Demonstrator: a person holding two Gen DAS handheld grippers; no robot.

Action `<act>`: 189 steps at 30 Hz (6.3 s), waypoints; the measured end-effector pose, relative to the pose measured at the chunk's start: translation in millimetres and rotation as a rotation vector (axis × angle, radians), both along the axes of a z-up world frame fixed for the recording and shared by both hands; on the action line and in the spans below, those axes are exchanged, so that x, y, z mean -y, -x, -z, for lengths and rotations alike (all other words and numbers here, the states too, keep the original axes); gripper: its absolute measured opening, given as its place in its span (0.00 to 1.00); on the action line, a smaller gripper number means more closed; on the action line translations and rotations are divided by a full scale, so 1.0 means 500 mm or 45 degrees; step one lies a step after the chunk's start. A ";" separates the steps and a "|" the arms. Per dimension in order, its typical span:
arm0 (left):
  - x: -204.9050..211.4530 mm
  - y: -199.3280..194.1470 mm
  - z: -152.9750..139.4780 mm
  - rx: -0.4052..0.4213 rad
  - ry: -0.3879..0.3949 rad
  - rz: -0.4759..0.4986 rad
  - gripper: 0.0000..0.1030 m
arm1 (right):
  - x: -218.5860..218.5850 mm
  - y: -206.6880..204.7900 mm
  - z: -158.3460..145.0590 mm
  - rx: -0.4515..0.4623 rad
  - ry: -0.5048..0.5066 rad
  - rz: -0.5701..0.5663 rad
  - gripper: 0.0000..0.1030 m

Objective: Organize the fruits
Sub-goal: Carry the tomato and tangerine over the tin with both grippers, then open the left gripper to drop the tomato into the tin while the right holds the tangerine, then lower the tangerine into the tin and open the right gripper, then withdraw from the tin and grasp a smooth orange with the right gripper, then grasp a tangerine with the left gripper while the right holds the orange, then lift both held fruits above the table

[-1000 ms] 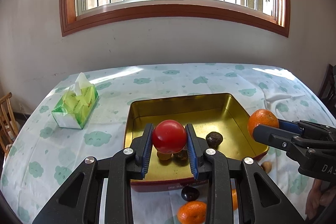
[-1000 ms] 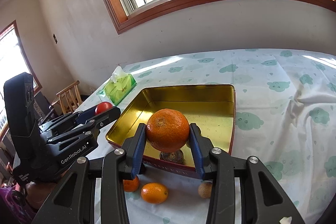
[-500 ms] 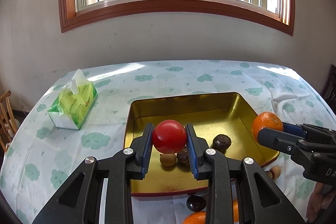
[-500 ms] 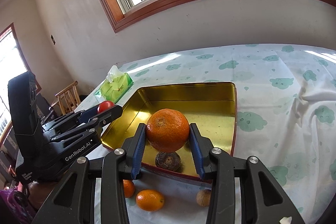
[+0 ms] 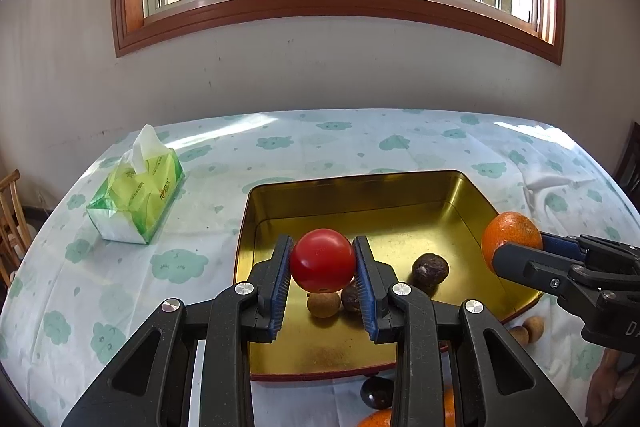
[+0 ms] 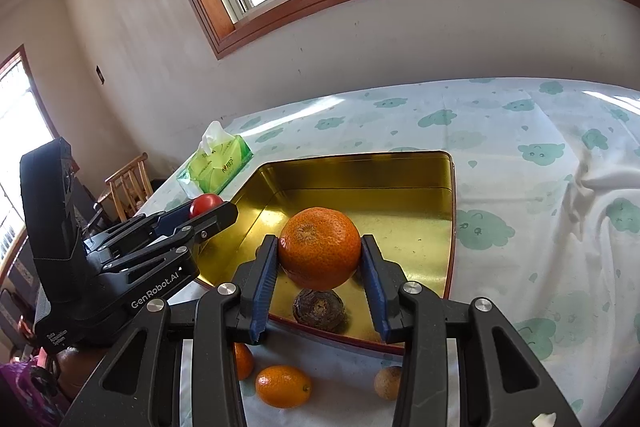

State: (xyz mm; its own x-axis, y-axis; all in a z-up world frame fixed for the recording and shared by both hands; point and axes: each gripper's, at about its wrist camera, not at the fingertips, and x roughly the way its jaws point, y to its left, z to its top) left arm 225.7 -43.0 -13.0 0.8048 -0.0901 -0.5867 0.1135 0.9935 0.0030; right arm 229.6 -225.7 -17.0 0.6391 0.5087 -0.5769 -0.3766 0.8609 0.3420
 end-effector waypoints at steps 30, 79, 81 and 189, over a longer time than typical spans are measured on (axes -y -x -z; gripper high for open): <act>-0.010 -0.037 0.022 -0.009 0.015 -0.014 0.31 | -0.016 -0.032 0.027 -0.032 -0.001 -0.007 0.37; -0.140 0.144 0.000 0.193 0.354 0.004 0.99 | 0.017 0.162 0.054 -0.025 0.064 -0.084 0.43; -0.158 0.166 0.011 0.138 0.424 0.014 0.99 | 0.004 0.172 0.065 -0.041 0.074 -0.126 0.43; -0.007 0.226 0.052 -0.112 0.052 0.090 0.41 | 0.029 0.264 0.012 -0.017 0.031 -0.006 0.38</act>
